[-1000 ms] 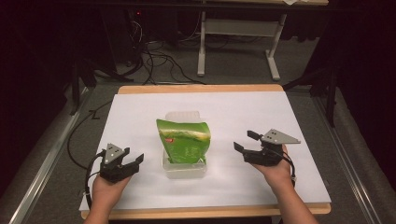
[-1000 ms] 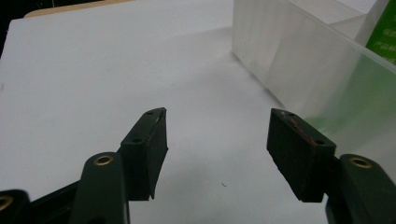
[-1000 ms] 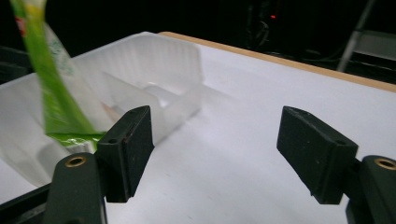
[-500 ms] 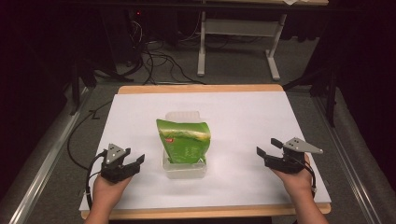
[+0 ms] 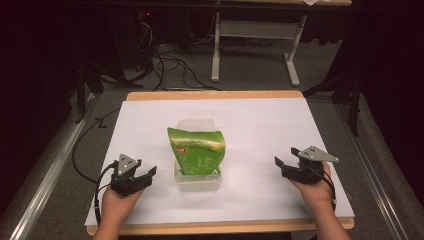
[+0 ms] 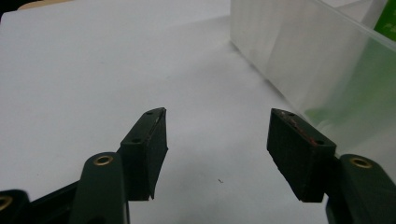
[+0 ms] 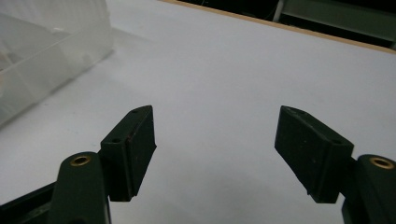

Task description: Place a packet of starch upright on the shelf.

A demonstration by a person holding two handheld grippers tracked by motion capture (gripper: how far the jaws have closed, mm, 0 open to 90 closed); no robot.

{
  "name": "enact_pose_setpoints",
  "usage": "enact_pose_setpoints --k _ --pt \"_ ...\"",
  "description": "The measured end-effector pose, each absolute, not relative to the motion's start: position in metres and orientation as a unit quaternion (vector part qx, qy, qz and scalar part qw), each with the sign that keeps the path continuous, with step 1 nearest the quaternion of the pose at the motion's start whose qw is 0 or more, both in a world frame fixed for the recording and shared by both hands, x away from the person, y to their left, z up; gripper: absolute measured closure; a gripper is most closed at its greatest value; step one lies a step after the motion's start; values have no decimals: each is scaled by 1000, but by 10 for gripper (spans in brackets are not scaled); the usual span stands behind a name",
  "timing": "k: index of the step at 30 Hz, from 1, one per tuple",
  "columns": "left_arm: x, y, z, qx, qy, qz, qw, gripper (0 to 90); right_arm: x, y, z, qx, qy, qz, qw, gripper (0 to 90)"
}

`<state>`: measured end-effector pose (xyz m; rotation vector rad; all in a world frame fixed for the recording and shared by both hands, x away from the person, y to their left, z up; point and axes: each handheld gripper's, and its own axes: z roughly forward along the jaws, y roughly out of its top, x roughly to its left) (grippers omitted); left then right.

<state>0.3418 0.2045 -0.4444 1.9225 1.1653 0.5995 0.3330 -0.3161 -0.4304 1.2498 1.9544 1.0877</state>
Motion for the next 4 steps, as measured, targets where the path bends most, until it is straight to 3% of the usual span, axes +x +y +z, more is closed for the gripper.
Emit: enact_pose_setpoints --k 4 --pt "341 205 -443 755 464 236 399 383 335 -323 -431 483 722 412 277 294"
